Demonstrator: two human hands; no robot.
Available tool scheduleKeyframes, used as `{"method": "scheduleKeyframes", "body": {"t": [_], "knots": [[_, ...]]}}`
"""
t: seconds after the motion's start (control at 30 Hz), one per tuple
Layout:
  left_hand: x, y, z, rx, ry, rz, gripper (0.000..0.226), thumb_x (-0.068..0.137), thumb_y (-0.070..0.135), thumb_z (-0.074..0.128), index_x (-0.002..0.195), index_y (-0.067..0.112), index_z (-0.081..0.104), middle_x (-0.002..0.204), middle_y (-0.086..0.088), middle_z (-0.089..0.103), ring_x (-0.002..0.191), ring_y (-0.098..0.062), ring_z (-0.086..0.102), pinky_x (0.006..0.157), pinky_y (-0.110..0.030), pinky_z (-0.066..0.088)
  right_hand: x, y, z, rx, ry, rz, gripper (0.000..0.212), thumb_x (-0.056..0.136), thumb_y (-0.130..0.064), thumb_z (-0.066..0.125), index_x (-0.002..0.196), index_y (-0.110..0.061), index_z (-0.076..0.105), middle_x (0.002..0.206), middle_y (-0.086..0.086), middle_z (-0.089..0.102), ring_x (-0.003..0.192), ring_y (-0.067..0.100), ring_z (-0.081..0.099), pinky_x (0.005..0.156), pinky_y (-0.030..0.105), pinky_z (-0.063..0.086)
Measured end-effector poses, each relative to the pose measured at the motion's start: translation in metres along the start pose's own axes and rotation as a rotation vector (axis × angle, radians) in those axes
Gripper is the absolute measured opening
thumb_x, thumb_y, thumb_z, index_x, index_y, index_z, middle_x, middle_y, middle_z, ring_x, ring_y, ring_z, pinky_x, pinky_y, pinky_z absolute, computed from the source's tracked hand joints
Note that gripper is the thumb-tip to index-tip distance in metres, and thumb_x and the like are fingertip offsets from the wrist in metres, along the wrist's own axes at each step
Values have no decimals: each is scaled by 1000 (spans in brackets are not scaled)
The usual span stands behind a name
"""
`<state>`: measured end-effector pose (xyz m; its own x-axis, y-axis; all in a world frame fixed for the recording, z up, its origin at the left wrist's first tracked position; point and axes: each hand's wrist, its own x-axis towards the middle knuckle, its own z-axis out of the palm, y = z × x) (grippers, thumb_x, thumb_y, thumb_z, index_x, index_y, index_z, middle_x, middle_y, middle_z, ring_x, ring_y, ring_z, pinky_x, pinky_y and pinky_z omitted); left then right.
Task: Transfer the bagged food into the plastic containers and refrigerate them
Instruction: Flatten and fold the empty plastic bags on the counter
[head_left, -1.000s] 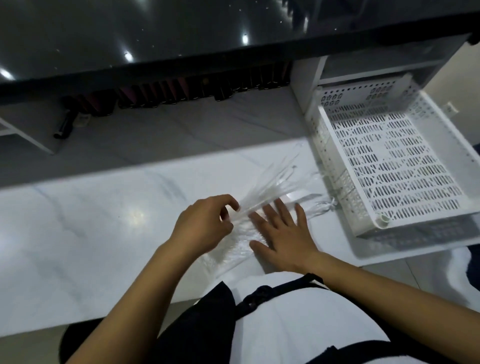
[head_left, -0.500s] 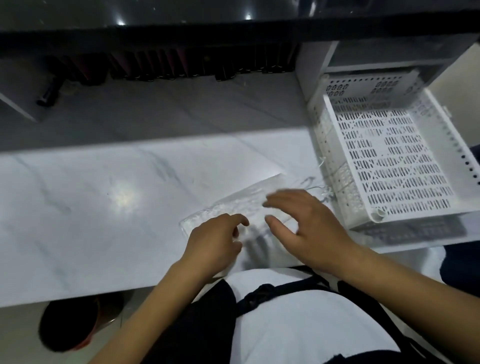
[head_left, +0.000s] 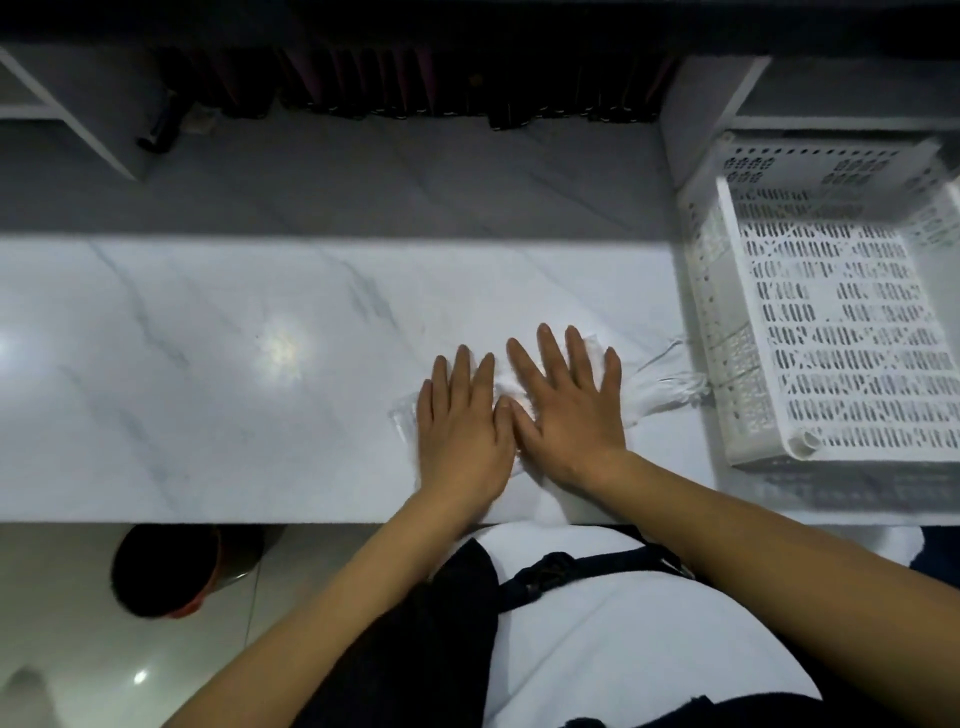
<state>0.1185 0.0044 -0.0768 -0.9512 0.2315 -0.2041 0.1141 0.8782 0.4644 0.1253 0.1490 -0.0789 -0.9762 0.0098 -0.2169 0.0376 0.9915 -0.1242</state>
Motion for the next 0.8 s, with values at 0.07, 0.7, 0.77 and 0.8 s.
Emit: {"method": "scheduleKeyframes", "body": {"t": [0.07,0.7,0.77,0.8], "knots": [[-8,-11,7,153,57,89,56,106,41,22,160,29,11,169,0,4,156,-22,-2,125,-44,0,0,3,2,21,29,-4,61,99,-59,8,157,-42,0,168,-2,-5,153,24,-12,119,58,-5],[-21,-47,8,337,25,158,68,103,57,13,160,21,14,168,-4,8,155,-24,5,124,-46,5,9,-9,-5,48,36,-199,57,102,-52,14,157,-41,2,168,-3,-5,153,21,-12,119,58,-6],[-21,-49,6,351,26,176,69,102,59,13,160,22,15,168,-4,10,155,-24,7,124,-46,6,10,-4,3,4,8,-202,58,102,-54,12,157,-41,-1,168,-3,-6,153,20,-13,119,57,-7],[-21,-51,5,358,23,184,70,101,60,13,161,23,14,168,-4,10,155,-25,7,124,-45,5,11,4,3,-6,13,-180,58,102,-56,11,157,-41,-2,168,-3,-6,153,20,-13,119,57,-7]]}}
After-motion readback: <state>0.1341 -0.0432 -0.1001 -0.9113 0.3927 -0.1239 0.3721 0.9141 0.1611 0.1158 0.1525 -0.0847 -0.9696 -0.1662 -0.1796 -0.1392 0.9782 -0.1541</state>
